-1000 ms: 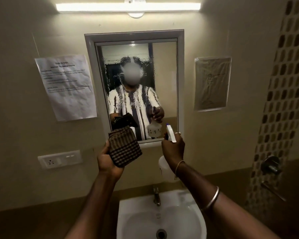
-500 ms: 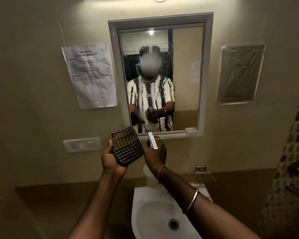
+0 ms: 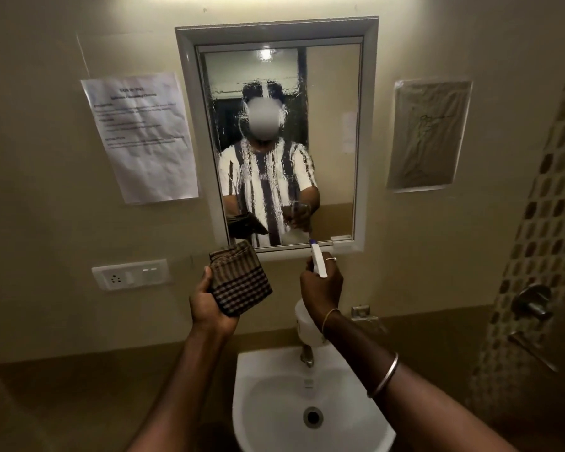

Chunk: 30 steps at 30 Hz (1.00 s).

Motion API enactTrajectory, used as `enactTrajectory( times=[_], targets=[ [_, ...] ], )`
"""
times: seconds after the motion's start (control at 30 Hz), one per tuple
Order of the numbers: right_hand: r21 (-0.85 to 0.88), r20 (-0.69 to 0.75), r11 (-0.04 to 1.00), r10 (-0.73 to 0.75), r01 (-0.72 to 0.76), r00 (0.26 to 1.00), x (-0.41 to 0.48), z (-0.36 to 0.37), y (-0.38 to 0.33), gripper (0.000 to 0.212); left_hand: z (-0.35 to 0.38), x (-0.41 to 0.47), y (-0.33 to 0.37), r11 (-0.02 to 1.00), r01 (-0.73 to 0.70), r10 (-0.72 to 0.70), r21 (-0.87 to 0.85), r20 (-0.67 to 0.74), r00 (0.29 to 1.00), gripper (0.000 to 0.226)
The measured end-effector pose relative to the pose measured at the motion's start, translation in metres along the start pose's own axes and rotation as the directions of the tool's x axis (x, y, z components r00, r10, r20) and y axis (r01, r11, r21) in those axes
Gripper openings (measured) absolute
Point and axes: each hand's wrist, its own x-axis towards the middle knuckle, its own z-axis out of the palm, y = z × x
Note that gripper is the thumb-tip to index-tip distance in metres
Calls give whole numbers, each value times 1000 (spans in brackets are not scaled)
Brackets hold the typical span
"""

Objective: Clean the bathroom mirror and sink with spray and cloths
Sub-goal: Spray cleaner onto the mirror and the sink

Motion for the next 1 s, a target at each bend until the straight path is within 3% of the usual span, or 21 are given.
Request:
enactTrajectory(
  times=[0.3, 0.47, 0.7, 1.0],
  targets=[
    [0, -164, 998, 63, -63, 984, 30, -43, 21, 18, 5, 4, -21, 999, 50, -50, -3, 9, 999, 50],
    [-66, -173, 991, 100, -113, 980, 24, -47, 40, 28, -5, 3, -27, 998, 66, -66, -8, -22, 998, 46],
    [-127, 7, 987, 99, -97, 995, -3, -27, 61, 20, -30, -8, -23, 999, 53, -54, -10, -47, 997, 40],
    [-125, 236, 991, 81, -53, 968, -46, 15, 83, 27, -82, -21, -27, 995, 105, -103, 6, -98, 990, 59]
  ],
)
